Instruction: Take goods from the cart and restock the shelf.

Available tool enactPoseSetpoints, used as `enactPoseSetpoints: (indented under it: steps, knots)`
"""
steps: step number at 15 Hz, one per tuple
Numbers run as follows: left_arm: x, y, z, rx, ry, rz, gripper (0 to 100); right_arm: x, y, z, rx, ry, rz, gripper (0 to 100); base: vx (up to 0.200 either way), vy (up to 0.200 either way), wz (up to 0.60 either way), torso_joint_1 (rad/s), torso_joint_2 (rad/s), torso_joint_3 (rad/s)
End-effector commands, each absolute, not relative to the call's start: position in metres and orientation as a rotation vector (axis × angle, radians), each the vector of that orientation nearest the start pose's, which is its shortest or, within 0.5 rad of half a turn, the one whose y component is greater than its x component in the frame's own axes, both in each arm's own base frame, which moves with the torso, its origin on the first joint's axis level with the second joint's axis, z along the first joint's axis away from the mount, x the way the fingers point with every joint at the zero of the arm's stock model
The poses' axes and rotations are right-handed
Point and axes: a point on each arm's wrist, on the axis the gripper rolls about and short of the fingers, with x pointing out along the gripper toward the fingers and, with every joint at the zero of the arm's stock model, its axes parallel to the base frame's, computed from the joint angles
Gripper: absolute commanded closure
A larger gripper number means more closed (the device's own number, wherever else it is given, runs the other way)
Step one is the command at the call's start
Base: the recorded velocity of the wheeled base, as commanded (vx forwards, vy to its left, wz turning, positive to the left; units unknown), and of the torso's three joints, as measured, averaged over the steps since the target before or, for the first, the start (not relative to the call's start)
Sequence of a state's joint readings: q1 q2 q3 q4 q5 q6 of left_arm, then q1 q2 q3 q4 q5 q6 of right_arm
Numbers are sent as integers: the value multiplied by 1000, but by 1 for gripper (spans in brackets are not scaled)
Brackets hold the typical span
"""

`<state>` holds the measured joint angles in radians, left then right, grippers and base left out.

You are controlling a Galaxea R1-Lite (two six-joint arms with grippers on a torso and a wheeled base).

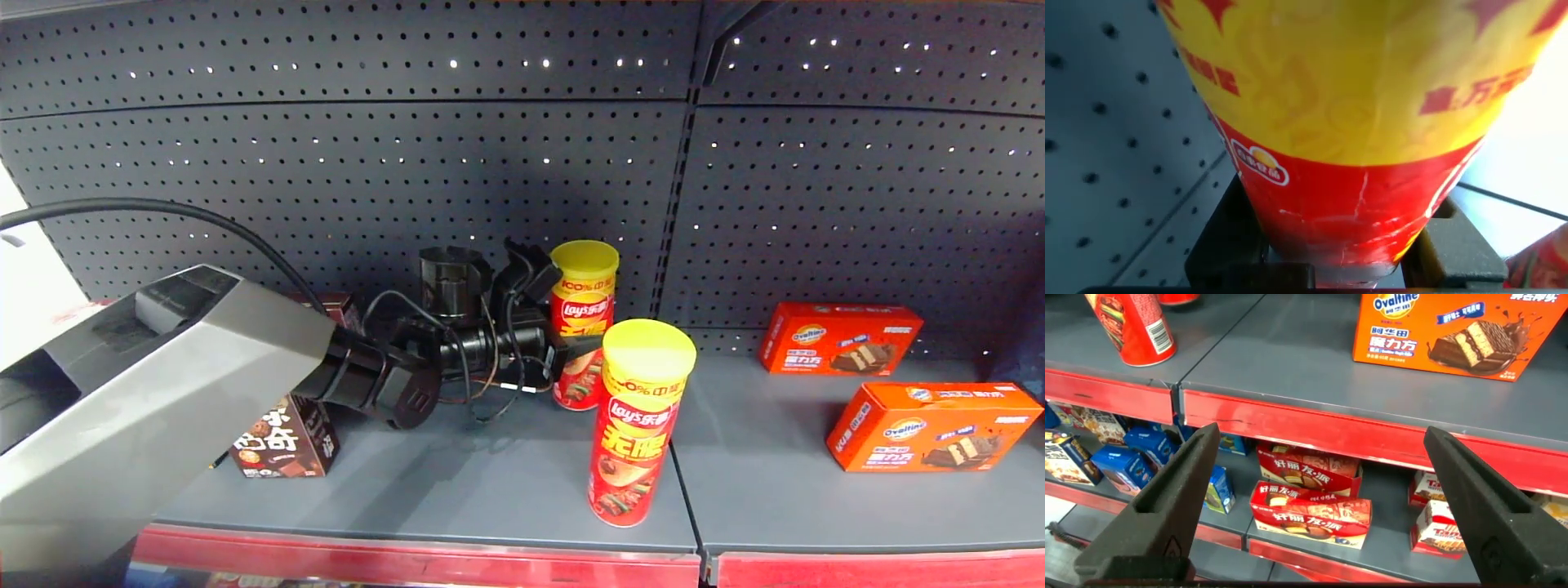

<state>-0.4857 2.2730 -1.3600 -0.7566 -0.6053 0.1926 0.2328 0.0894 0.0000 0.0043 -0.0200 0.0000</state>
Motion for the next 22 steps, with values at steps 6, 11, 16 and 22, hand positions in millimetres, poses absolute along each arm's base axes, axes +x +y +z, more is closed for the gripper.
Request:
enactPoseSetpoints:
  steps: [6, 11, 16, 22]
  knots:
    - [407, -231, 112, 153, 65, -1105, 100, -15, -4, 77, -12, 95, 213, 0, 0, 0, 0, 0, 0, 0]
    - [410, -238, 110, 148, 56, -1114, 100, -15, -4, 77, -12, 95, 213, 0, 0, 0, 0, 0, 0, 0]
    - [410, -243, 111, 134, 59, -1122, 0, -15, -4, 77, -12, 95, 213, 0, 0, 0, 0, 0, 0, 0]
    - [408, -240, 116, 131, 54, -1117, 0, -15, -4, 77, -12, 96, 213, 0, 0, 0, 0, 0, 0, 0]
